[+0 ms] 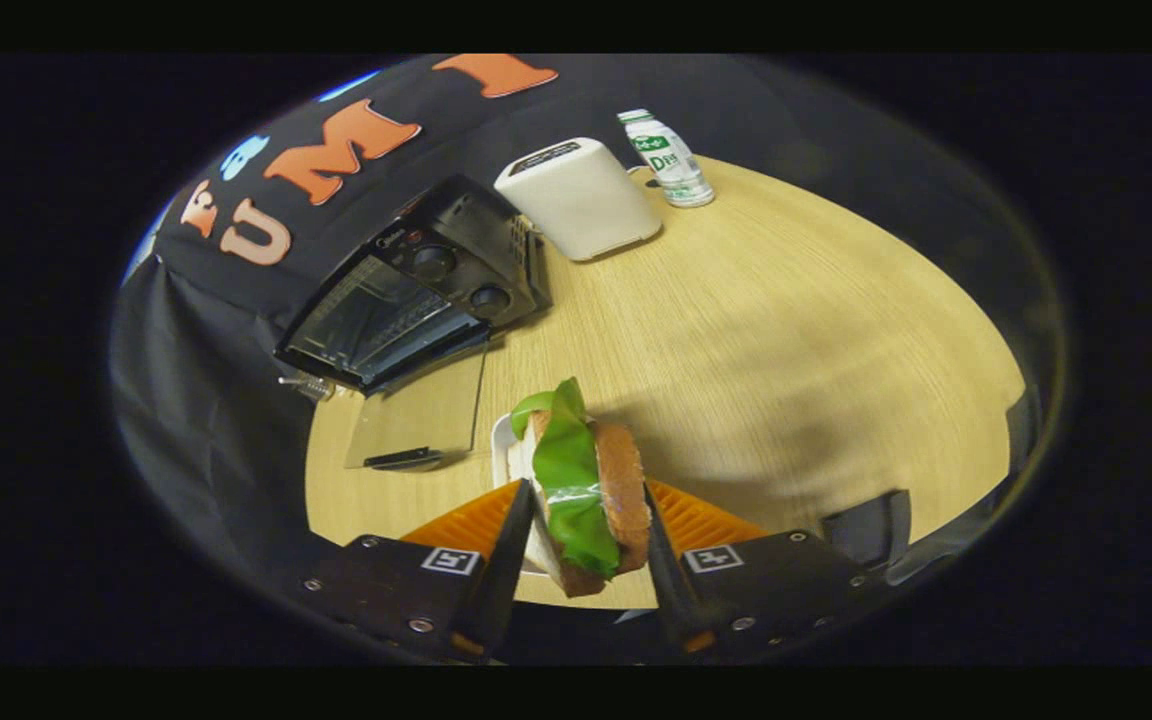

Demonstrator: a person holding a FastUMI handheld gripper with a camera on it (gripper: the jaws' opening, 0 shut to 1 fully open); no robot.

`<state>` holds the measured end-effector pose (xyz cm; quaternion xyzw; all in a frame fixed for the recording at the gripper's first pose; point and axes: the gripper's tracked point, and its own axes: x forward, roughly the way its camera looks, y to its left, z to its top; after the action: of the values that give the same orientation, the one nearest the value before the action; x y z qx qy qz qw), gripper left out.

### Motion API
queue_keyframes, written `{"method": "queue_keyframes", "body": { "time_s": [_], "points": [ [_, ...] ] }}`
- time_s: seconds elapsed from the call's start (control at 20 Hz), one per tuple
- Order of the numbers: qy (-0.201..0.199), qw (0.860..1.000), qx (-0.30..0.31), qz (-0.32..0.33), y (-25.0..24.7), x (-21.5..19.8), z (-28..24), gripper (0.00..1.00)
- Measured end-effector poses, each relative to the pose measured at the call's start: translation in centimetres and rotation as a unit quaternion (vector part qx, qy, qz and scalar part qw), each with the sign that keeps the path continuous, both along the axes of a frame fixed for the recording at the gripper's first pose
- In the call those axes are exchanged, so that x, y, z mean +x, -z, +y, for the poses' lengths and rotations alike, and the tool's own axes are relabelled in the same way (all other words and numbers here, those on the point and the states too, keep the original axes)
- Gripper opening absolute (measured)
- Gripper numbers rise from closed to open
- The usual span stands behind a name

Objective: Open the toaster oven, put the food inside, and close the toaster oven door.

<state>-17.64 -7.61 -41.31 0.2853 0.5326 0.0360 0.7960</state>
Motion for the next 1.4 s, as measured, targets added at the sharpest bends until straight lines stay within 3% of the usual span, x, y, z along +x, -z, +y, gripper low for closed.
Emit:
{"method": "queue_keyframes", "body": {
  "time_s": [0.2, 0.6, 0.85, 1.15, 1.4],
  "points": [
    [0.033, 0.999, 0.026, -0.008, -1.0, 0.5, -0.2, 0.36],
    [0.076, 0.992, 0.061, -0.079, -6.7, 4.7, 0.4, 0.34],
    [0.065, 0.988, 0.089, -0.104, -8.5, 7.6, 4.3, 0.34],
    [0.024, 0.986, 0.114, -0.121, -8.8, 10.8, 10.5, 0.34],
    [0.032, 0.981, 0.144, -0.127, -8.5, 14.1, 14.7, 0.34]
  ]
}}
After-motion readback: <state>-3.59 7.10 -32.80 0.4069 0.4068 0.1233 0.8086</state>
